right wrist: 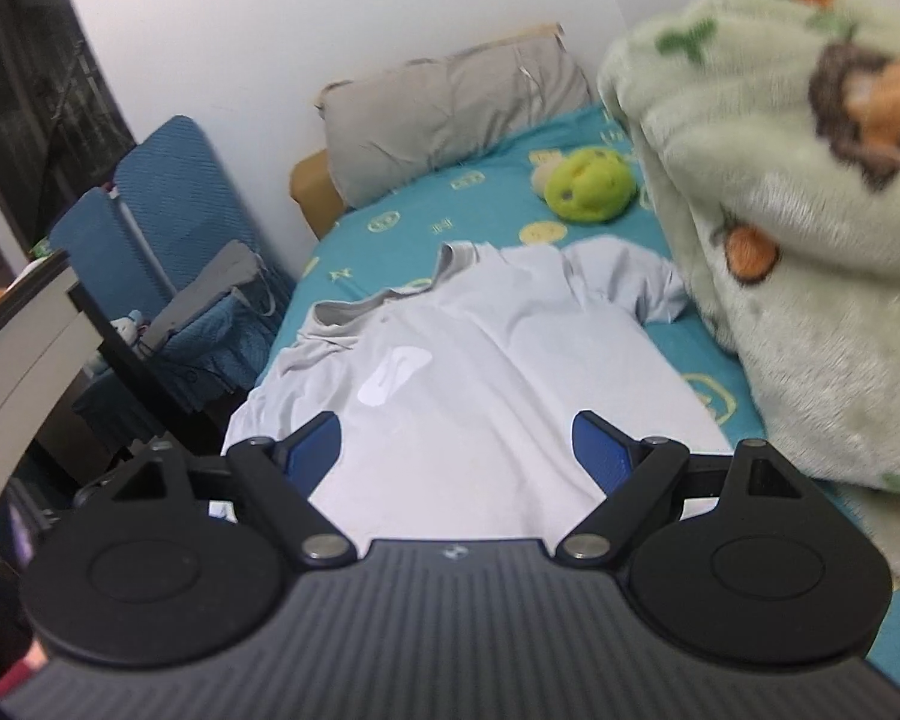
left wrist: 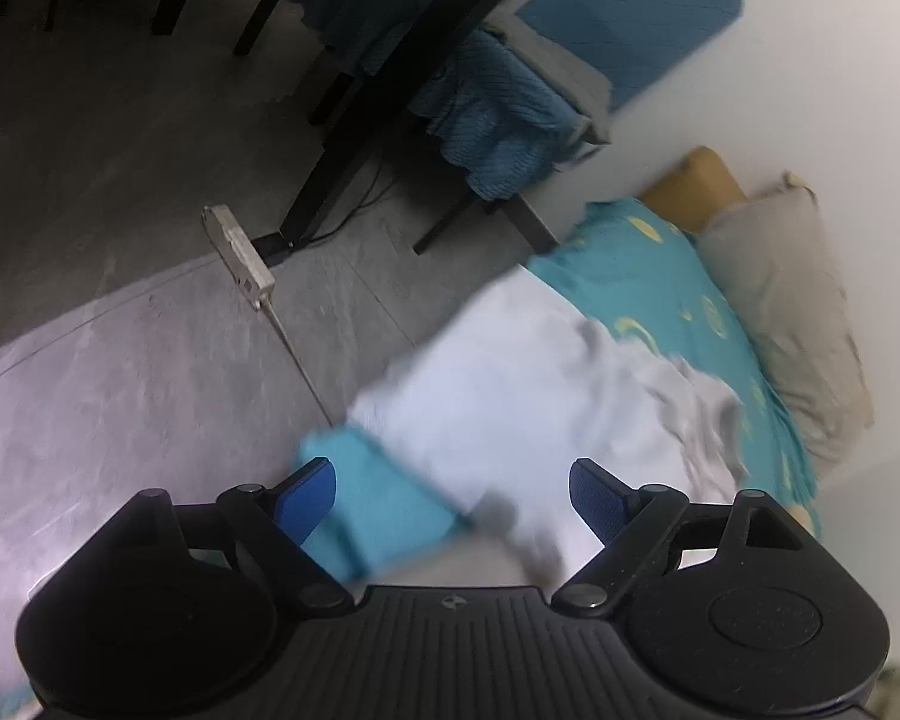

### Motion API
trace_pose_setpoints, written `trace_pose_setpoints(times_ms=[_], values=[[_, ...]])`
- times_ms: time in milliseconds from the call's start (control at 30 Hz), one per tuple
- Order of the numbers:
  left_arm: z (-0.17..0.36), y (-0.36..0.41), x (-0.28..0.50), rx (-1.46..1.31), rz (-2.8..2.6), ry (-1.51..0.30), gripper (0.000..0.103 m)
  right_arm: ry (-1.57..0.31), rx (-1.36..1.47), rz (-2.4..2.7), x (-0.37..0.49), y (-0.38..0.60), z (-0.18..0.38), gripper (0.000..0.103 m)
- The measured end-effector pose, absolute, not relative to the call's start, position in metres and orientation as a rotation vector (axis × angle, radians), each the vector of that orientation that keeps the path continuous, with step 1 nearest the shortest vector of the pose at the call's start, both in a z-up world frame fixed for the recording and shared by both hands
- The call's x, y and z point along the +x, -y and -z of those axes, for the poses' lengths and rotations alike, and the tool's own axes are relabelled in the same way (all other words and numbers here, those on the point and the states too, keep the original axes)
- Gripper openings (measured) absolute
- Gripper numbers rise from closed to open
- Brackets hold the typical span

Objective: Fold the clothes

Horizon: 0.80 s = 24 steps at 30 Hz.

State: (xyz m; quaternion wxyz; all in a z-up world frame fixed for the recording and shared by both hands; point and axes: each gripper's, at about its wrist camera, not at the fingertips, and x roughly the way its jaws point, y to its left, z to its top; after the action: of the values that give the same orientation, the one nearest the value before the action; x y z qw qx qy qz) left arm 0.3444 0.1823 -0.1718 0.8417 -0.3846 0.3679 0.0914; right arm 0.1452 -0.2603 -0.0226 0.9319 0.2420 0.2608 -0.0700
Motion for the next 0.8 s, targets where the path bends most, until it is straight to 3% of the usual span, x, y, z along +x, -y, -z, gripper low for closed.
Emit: trace_pose_setpoints(times_ms=[267, 333, 400, 500, 800], values=[[0.220, -0.214, 0.437, -0.949, -0.120, -0.814, 0.081, -0.611, 0.571, 0.184, 0.191, 0.279, 0.056, 0.085], [0.224, -0.211, 0.456, -0.918, -0.103, -0.853, 0.059, -0.639, 0.570, 0.193, 0.202, 0.279, 0.065, 0.085], [0.220, -0.200, 0.465, -0.806, -0.131, -0.865, 0.047, -0.667, 0.570, 0.201, 0.212, 0.278, 0.072, 0.085], [0.208, -0.187, 0.467, -0.710, -0.121, -0.815, 0.004, -0.681, 0.567, 0.200, 0.216, 0.275, 0.076, 0.085], [0.119, -0.187, 0.484, -0.426, -0.222, -0.580, 0.003, -0.695, 0.533, 0.226, 0.208, 0.268, 0.079, 0.085]])
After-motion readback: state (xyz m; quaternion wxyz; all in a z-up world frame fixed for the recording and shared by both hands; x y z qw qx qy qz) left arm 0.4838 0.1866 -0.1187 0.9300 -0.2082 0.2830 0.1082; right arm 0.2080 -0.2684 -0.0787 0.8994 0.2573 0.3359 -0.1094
